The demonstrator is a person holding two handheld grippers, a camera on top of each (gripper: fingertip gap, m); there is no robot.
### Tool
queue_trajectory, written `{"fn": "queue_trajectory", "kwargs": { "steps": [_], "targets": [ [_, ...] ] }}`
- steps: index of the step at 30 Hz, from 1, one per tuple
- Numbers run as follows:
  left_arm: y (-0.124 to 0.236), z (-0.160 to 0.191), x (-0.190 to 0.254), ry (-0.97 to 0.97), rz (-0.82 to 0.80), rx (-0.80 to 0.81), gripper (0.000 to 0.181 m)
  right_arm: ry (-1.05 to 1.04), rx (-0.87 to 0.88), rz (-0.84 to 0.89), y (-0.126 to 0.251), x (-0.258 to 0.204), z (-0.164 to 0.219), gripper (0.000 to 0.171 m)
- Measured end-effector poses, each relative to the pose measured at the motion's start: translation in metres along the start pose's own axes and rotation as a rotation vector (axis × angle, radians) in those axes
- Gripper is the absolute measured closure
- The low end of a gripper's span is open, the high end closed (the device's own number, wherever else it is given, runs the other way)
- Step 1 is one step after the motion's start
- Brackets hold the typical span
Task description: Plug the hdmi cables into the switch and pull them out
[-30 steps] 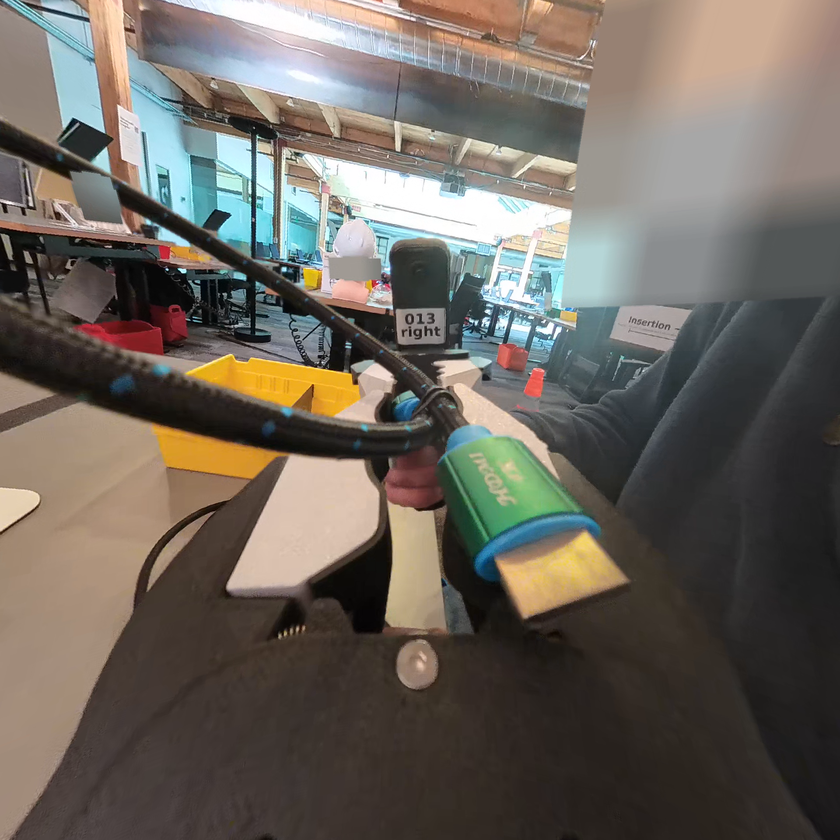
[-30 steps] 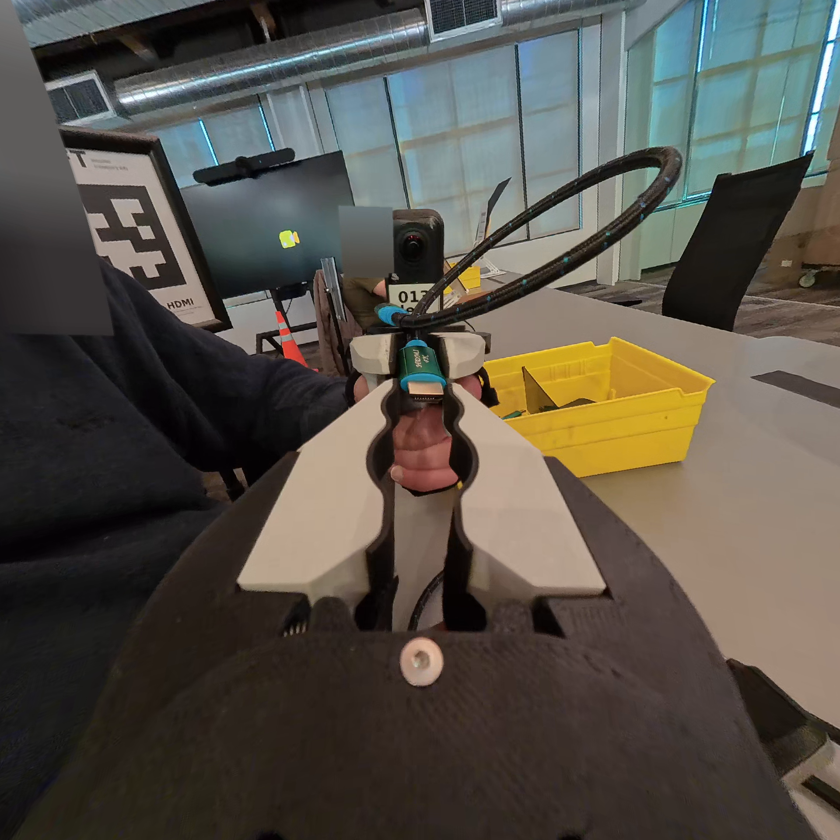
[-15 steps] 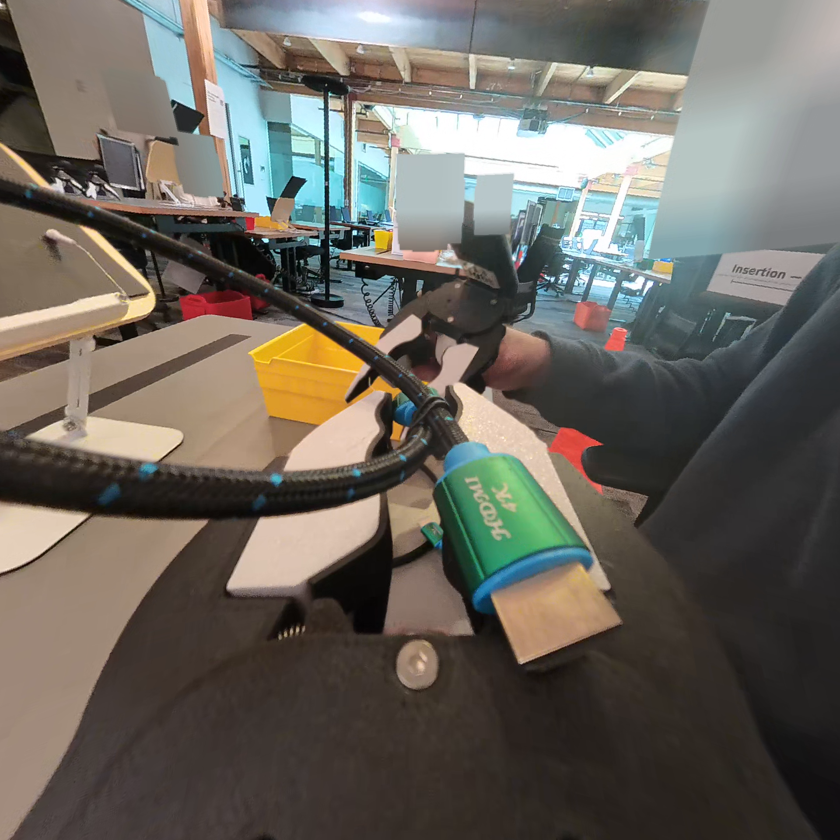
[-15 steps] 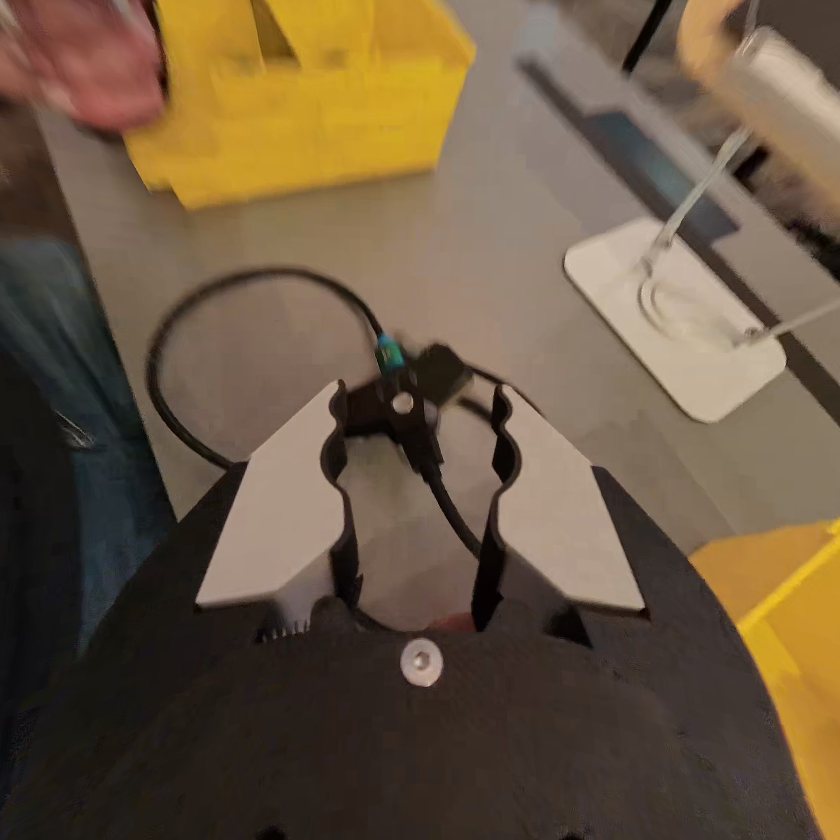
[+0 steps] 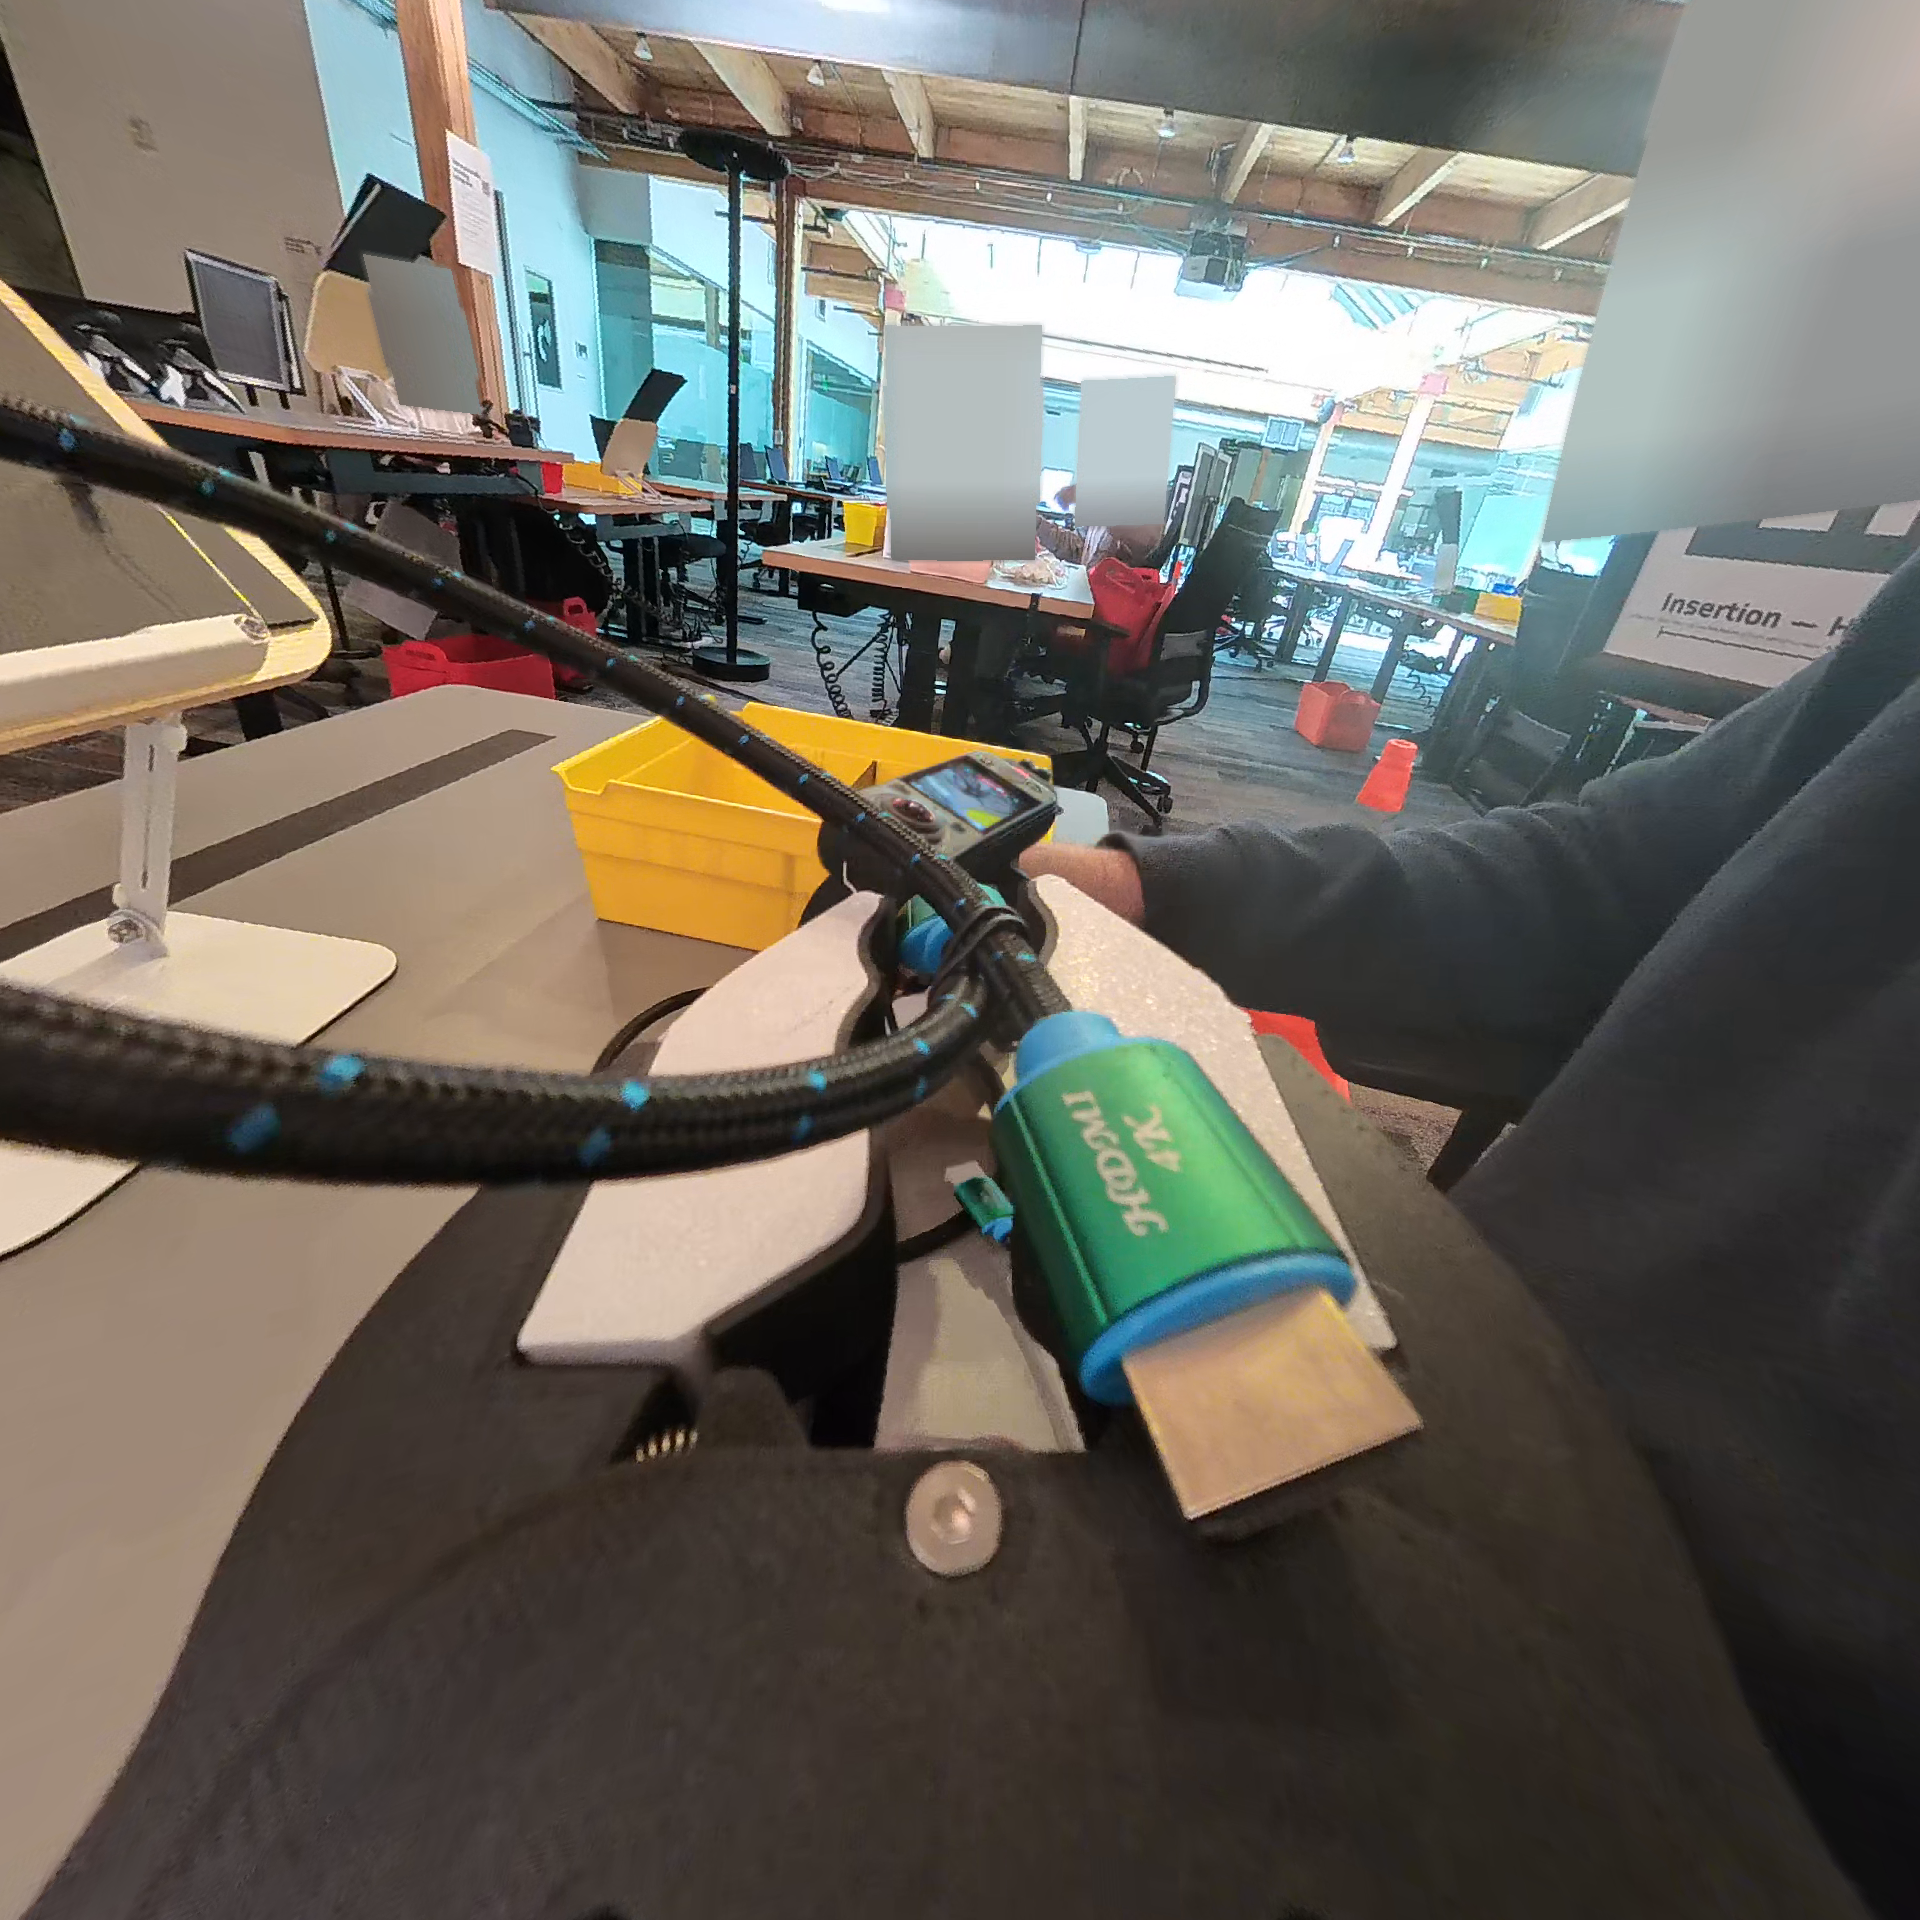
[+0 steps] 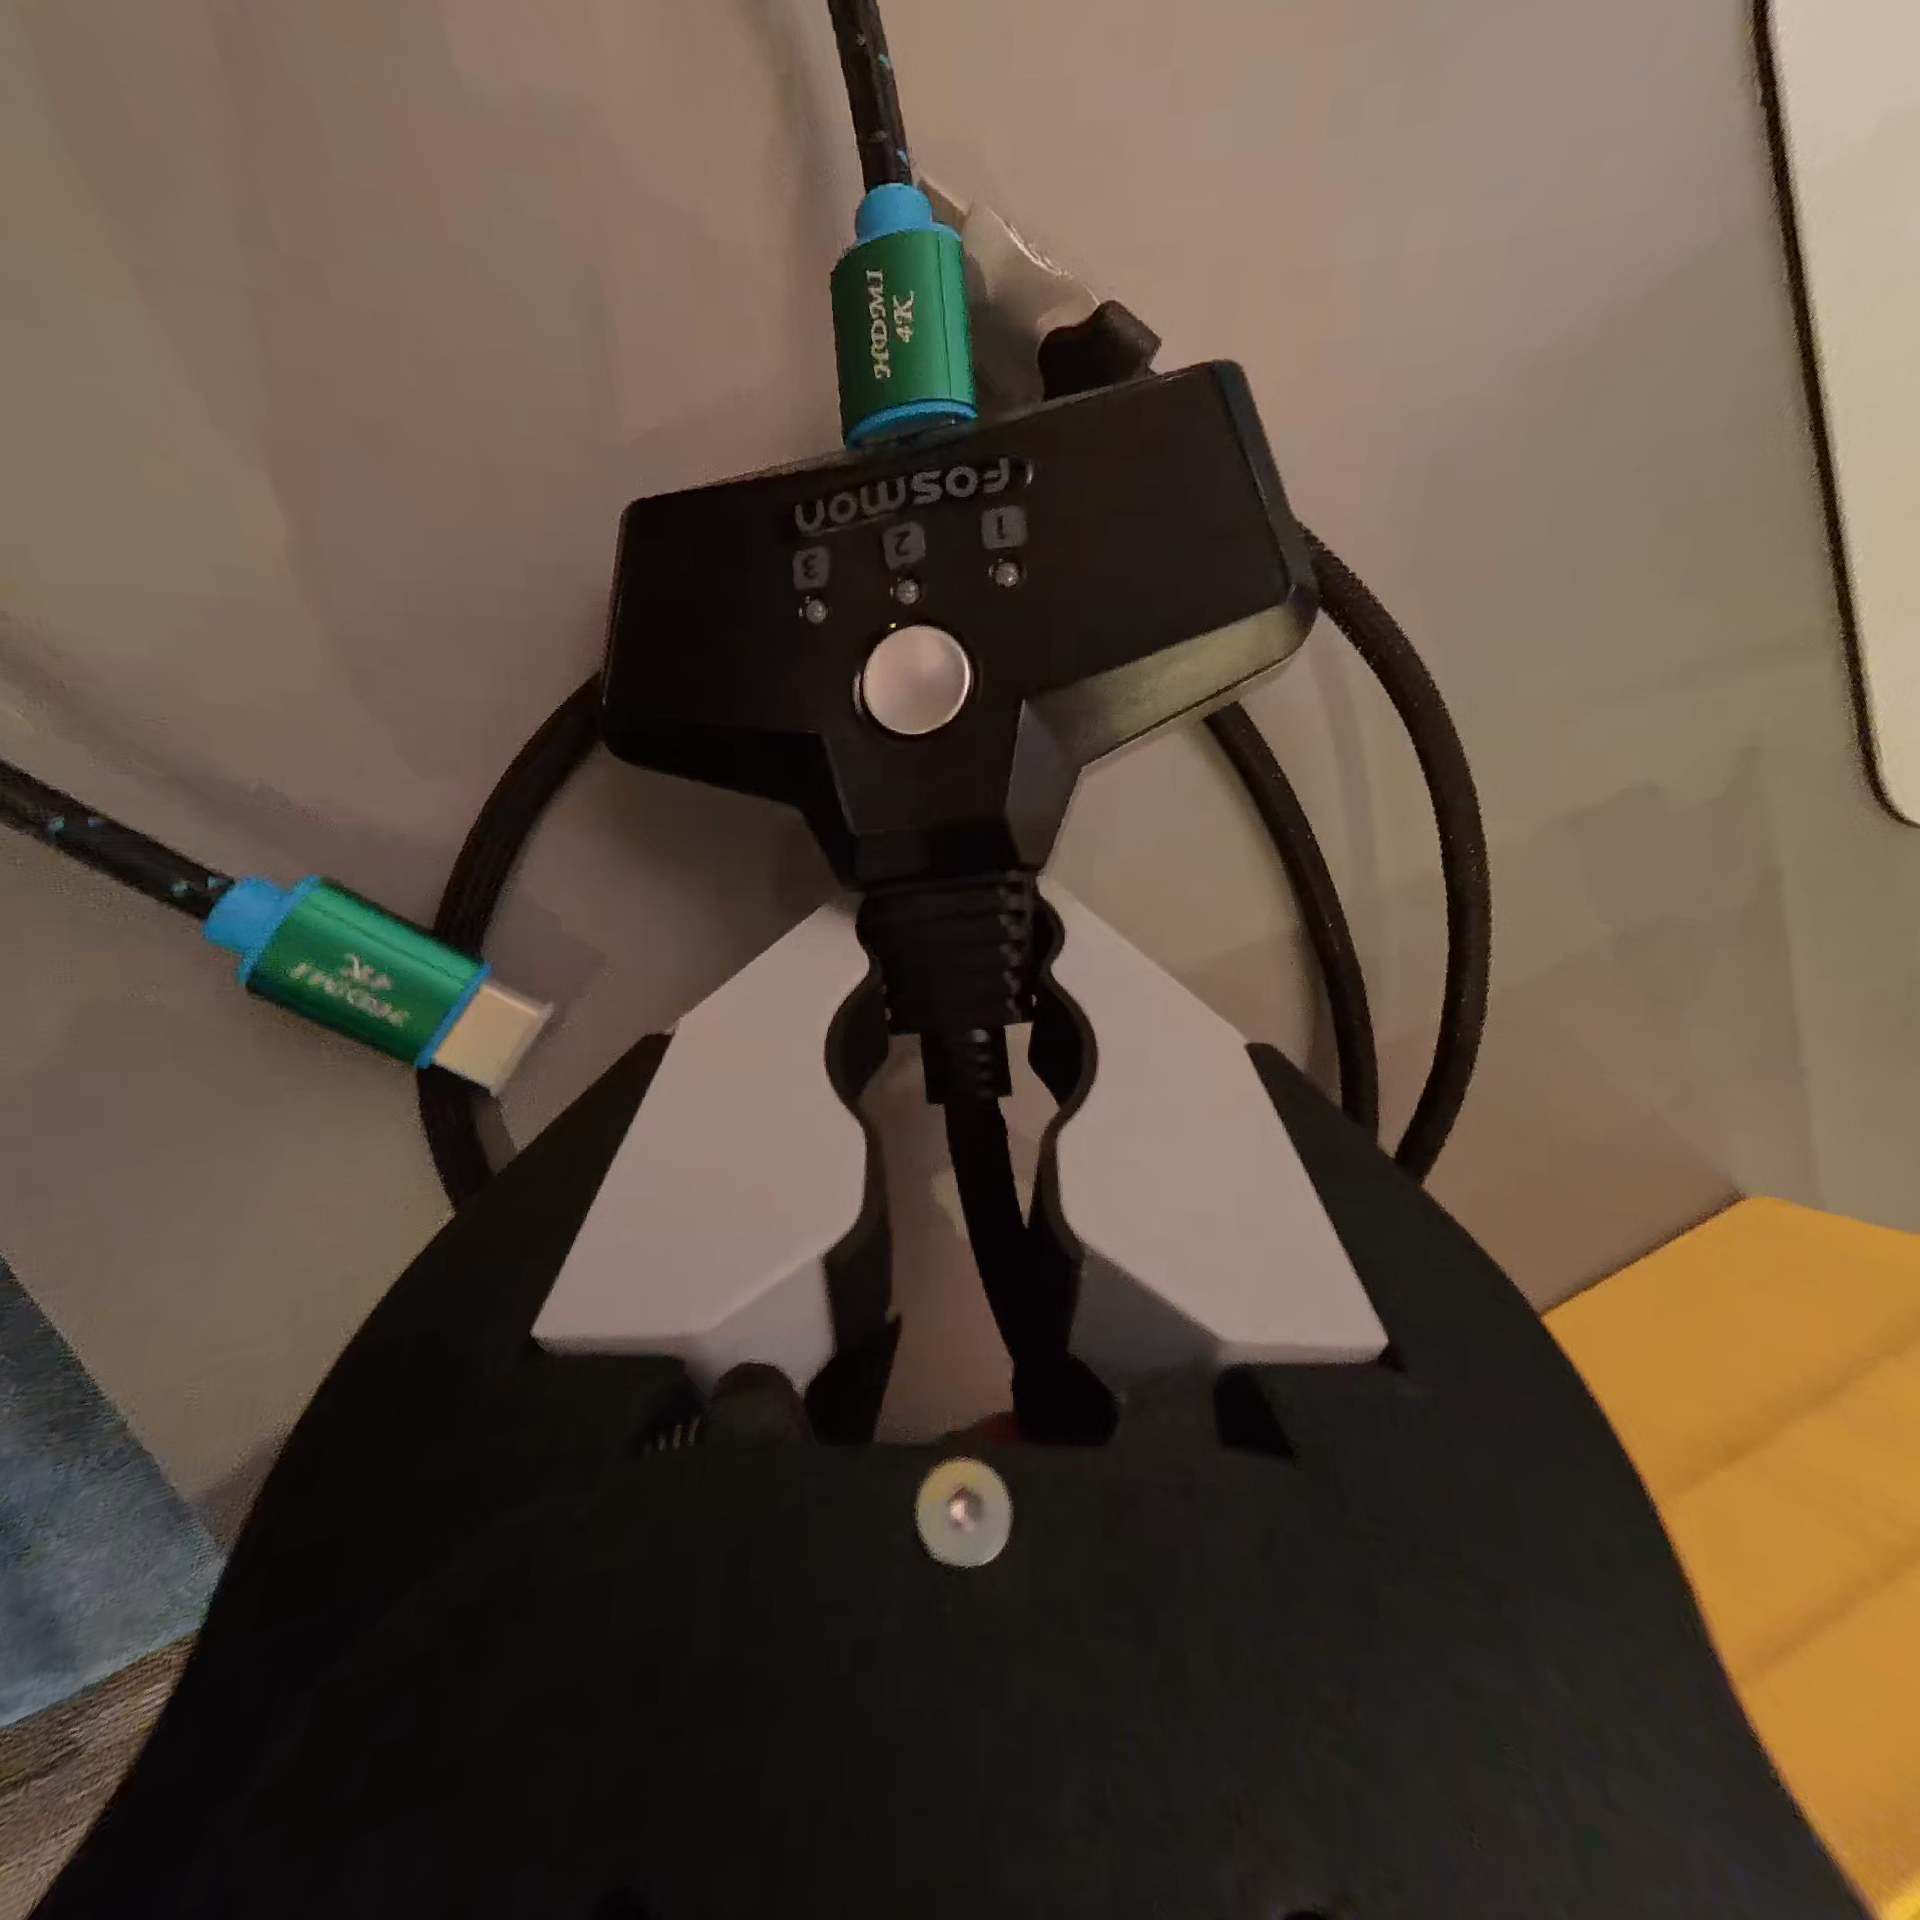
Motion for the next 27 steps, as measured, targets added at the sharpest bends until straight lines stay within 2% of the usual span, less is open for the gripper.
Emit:
{"fn": "queue_trajectory", "kwargs": {
  "steps": [3, 12, 14, 18, 23, 27],
  "targets": [
    [0.002, 0.0, -0.003, -0.01, -0.013, -0.006, 0.16, -0.027, 0.024, -0.001, 0.005, 0.001, -0.005, 0.152],
    [0.005, -0.007, -0.008, -0.035, -0.042, -0.007, 0.16, -0.12, 0.286, -0.09, 0.035, 0.005, -0.043, 0.152],
    [0.004, -0.015, -0.005, -0.018, -0.045, 0.003, 0.16, -0.13, 0.308, -0.104, 0.039, 0.008, -0.047, 0.152],
    [0.004, -0.035, 0.002, -0.168, -0.04, -0.051, 0.16, -0.104, 0.32, -0.113, 0.048, 0.011, -0.054, 0.152],
    [0.027, -0.08, -0.02, -0.236, -0.12, 0.008, 0.16, -0.053, 0.407, -0.19, 0.069, 0.012, -0.067, 0.152],
    [0.036, -0.09, -0.04, -0.291, -0.164, -0.002, 0.16, -0.05, 0.492, -0.303, 0.084, 0.009, -0.08, 0.152]
  ]
}}
Point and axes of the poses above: each gripper's, where its closed fingertips meet, y back along the fingers, z out of its underside, x = y × z across the jaws, the point moved 6 cm from there along y, back along the fingers, and after that the axes turned 14 degrees about x, right-handed, at the moved point
